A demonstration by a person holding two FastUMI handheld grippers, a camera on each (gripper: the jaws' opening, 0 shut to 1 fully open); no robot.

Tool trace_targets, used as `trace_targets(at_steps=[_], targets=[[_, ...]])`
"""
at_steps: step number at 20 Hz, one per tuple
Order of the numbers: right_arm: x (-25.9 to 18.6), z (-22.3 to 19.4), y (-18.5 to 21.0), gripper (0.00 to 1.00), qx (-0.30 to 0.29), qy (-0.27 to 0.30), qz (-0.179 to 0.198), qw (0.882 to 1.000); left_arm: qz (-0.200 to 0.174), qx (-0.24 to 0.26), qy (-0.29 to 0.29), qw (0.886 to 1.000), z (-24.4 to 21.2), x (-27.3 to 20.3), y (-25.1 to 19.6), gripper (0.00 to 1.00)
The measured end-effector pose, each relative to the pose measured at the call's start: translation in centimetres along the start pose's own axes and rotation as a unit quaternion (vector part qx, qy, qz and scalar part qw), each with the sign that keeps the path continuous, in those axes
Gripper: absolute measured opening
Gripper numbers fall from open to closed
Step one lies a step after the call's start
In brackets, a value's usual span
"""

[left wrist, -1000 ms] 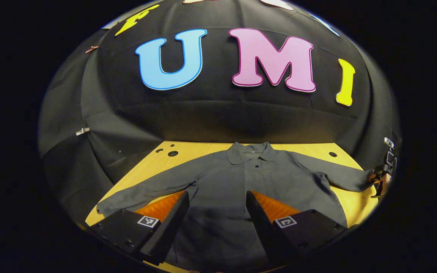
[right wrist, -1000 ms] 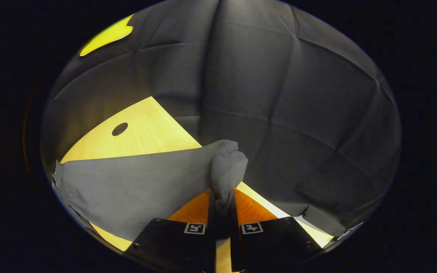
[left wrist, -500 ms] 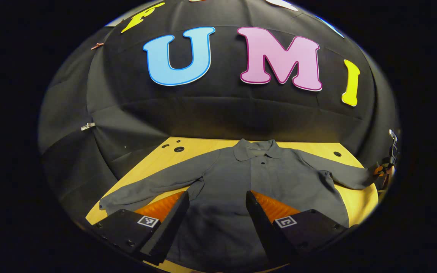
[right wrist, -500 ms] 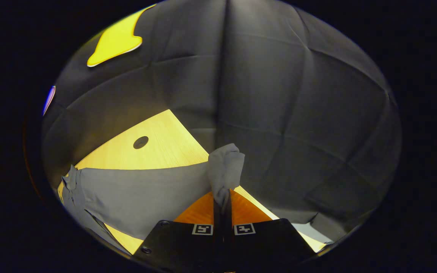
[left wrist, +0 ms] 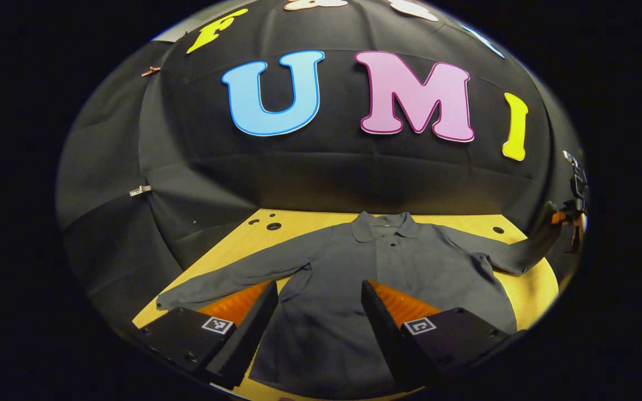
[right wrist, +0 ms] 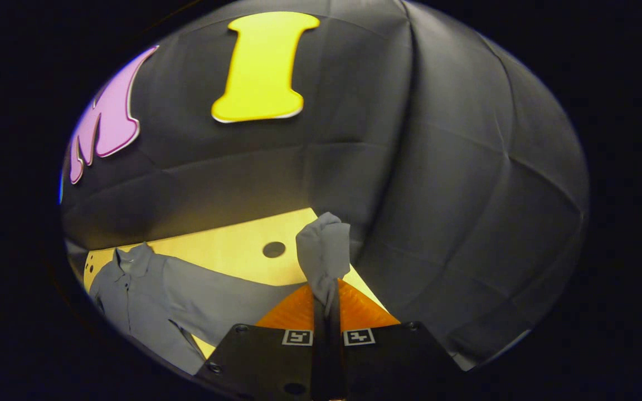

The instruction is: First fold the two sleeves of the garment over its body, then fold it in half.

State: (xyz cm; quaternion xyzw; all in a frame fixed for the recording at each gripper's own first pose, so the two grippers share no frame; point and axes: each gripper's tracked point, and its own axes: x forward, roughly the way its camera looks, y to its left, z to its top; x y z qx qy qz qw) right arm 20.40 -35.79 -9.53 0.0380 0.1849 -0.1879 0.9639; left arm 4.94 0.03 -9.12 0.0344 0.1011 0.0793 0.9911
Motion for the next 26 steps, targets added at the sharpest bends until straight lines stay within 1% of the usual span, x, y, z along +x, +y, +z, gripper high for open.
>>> trace_targets(at_steps=[2,4,6,10,12,16,23,26], targets=[[-0.8,2.0,2.9,0.05,-0.007,-0.020,0.024,0.999,0.008,-0.004,0.002,1.000,-0.5,-0.4,0.7,0.95],[-1.6,3.7,5.6,0.05,-0.011,-0.027,0.050,0.998,0.018,-0.013,0.008,1.000,-1.2,-0.9,1.5,0.95],[-2.6,4.8,7.6,0.05,-0.018,-0.034,0.075,0.996,0.028,-0.024,0.012,0.999,-1.5,-1.6,2.5,0.95],[-3.5,6.2,14.4,0.05,-0.005,-0.041,0.119,0.992,0.056,-0.033,0.012,0.998,-1.5,-2.8,5.0,0.95],[-3.8,6.2,18.0,0.05,-0.012,-0.038,0.143,0.989,0.072,-0.040,0.021,0.996,-2.2,-3.1,6.2,0.95],[-5.8,6.3,25.2,0.05,-0.034,-0.036,0.197,0.979,0.091,-0.053,0.035,0.994,-3.3,-4.3,7.5,0.95],[-8.4,3.2,35.6,0.05,-0.074,-0.013,0.254,0.964,0.087,-0.073,0.051,0.992,-4.3,-4.3,8.6,0.95],[-9.4,1.2,39.8,0.05,-0.091,0.001,0.273,0.958,0.088,-0.093,0.056,0.990,-5.0,-4.2,9.2,0.95]])
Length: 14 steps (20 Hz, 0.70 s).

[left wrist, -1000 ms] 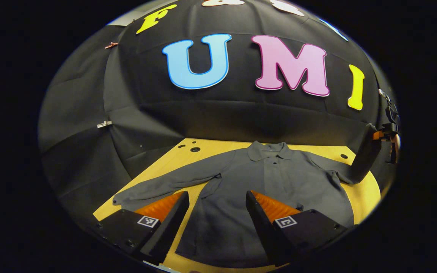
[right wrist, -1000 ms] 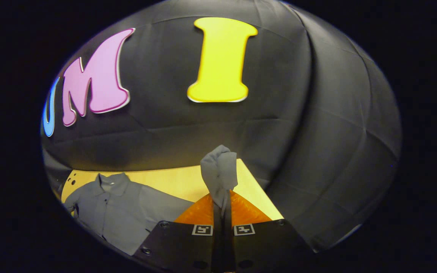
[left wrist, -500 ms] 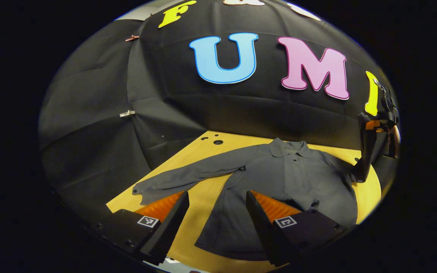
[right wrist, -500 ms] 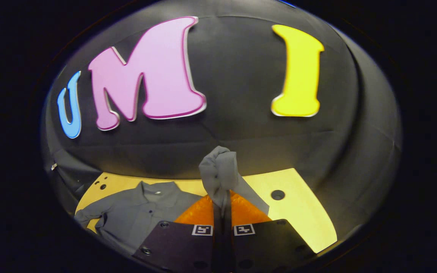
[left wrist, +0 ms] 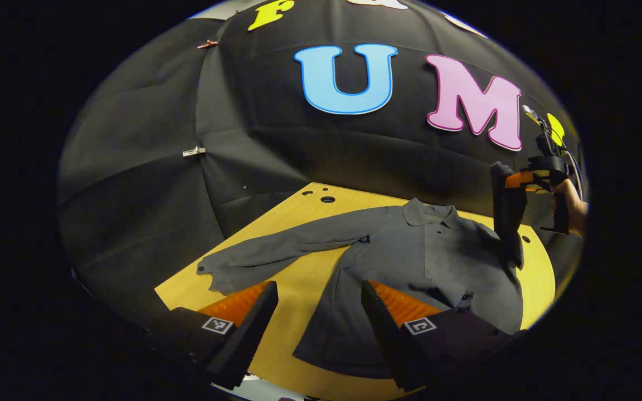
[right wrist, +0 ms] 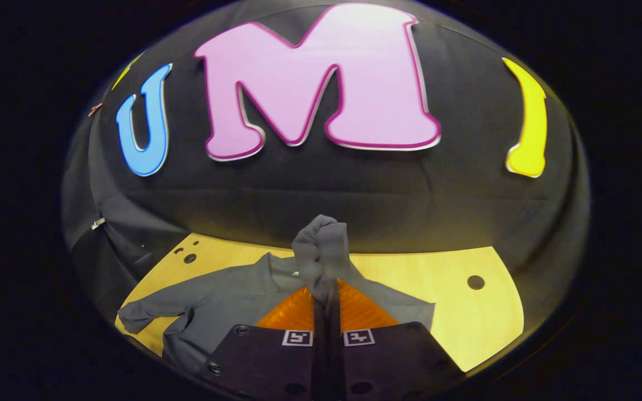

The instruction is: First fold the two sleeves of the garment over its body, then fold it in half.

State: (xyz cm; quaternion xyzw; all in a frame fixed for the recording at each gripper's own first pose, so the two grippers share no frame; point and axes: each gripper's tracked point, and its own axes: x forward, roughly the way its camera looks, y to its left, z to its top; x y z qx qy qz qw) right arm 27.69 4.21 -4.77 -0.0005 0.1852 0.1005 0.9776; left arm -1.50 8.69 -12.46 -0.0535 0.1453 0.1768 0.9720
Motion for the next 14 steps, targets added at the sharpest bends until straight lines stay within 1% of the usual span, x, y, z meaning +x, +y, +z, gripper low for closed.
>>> trace_targets(at_steps=[3,7,11,12,13,14], targets=[[1.2,-2.1,4.6,0.05,-0.017,0.022,0.028,0.999,0.007,-0.015,0.007,1.000,-0.6,0.4,1.3,0.95],[3.0,-4.3,10.7,0.05,-0.032,0.032,0.058,0.997,0.008,-0.030,0.015,0.999,-1.6,1.2,3.4,0.96],[5.1,-7.5,17.2,0.05,-0.060,0.048,0.090,0.993,0.034,-0.025,0.011,0.999,-2.0,2.9,7.2,0.96],[5.5,-8.3,18.5,0.05,-0.064,0.051,0.095,0.992,0.041,-0.028,0.013,0.999,-2.3,3.5,8.0,0.92],[5.9,-9.4,19.9,0.05,-0.065,0.057,0.099,0.991,0.049,-0.031,0.015,0.998,-2.5,3.8,9.0,0.96],[6.2,-10.4,21.0,0.05,-0.063,0.065,0.105,0.990,0.056,-0.034,0.017,0.998,-2.6,3.9,9.8,0.96]])
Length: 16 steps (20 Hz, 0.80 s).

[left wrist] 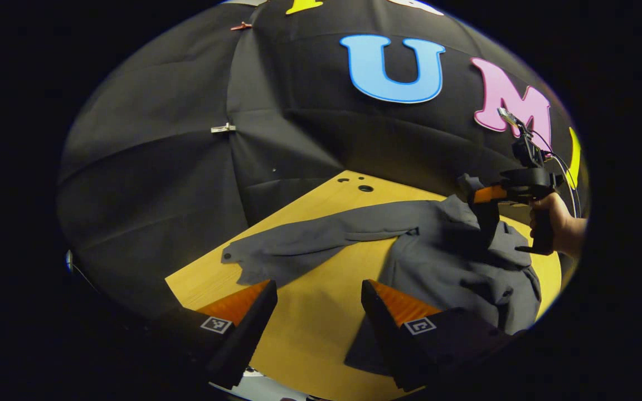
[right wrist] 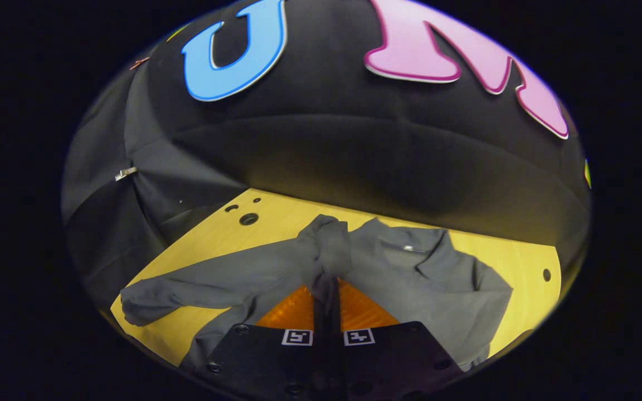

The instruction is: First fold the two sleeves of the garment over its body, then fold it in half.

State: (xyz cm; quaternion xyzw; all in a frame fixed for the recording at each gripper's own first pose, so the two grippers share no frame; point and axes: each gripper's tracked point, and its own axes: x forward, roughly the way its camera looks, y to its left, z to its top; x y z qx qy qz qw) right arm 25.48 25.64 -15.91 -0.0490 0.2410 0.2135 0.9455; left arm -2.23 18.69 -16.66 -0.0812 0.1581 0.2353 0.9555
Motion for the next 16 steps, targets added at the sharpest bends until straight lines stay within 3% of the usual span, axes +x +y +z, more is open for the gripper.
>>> trace_targets(at_steps=[4,10,11,12,13,15,16], targets=[[2.2,-2.6,3.4,0.10,0.004,0.026,0.011,1.000,0.023,-0.015,0.003,1.000,-0.3,1.1,2.6,0.96],[2.2,-4.7,7.2,0.39,0.033,0.052,0.040,0.997,0.056,-0.002,-0.019,0.998,0.9,0.8,6.2,0.96],[1.5,-4.9,7.5,0.49,0.034,0.057,0.046,0.997,0.061,0.013,-0.032,0.998,1.9,0.9,6.9,0.96],[0.7,-4.9,7.8,0.52,0.029,0.056,0.050,0.997,0.066,0.031,-0.044,0.996,2.5,1.3,7.6,0.96],[-0.4,-4.8,8.2,0.66,0.023,0.053,0.058,0.997,0.071,0.045,-0.051,0.995,3.1,1.6,8.5,0.96],[-2.4,-4.7,7.9,0.81,0.016,0.047,0.058,0.997,0.073,0.039,-0.053,0.995,3.9,2.2,9.7,0.96],[-3.9,-4.7,7.8,0.97,0.016,0.048,0.061,0.997,0.072,0.028,-0.051,0.996,3.9,2.5,10.0,0.96]])
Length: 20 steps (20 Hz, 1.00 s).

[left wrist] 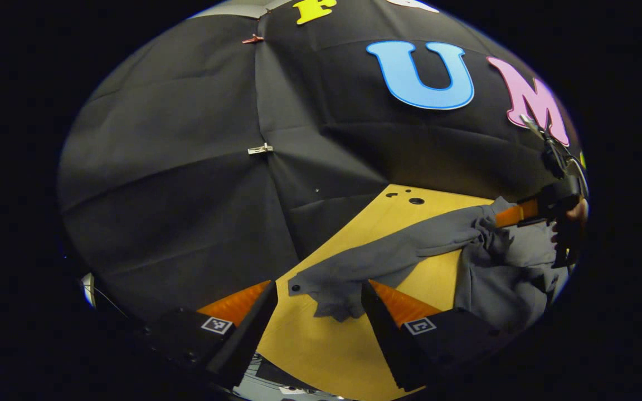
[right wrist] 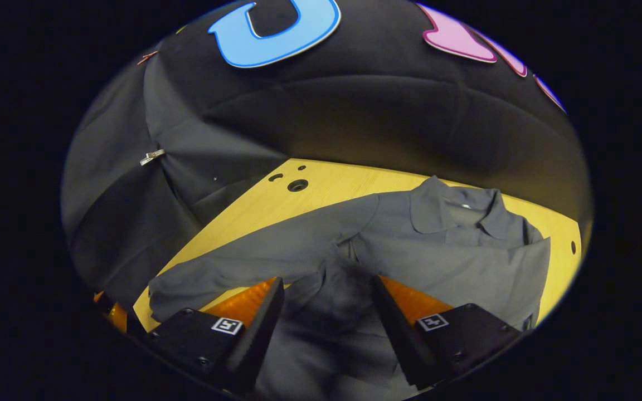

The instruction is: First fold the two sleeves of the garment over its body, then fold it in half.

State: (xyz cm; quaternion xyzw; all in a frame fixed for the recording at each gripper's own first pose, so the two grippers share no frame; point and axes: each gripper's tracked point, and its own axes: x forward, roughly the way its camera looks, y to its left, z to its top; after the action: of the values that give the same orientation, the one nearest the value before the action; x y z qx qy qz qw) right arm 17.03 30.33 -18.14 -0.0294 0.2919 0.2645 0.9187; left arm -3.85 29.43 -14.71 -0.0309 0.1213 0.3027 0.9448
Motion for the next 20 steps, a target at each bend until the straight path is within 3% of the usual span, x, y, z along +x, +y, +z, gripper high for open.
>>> trace_targets(at_steps=[5,10,14,17,20], targets=[[-6.8,-0.9,-3.6,0.99,0.000,-0.004,-0.036,0.999,-0.018,-0.048,0.035,0.998,-1.1,2.5,0.2,0.96],[-13.4,-4.2,-7.9,0.99,0.051,0.002,-0.074,0.996,0.005,-0.064,0.086,0.994,-3.3,6.3,0.7,0.96],[-18.9,-7.3,-11.2,0.99,0.068,-0.001,-0.115,0.991,-0.019,-0.040,0.090,0.995,-3.4,9.0,-1.1,0.96],[-21.9,-9.8,-12.5,0.99,0.095,-0.001,-0.136,0.986,-0.034,-0.045,0.127,0.990,-5.3,10.5,-2.2,0.96],[-24.3,-11.6,-13.2,0.99,0.132,-0.013,-0.153,0.979,-0.021,-0.043,0.154,0.987,-7.5,11.4,-1.9,0.96]])
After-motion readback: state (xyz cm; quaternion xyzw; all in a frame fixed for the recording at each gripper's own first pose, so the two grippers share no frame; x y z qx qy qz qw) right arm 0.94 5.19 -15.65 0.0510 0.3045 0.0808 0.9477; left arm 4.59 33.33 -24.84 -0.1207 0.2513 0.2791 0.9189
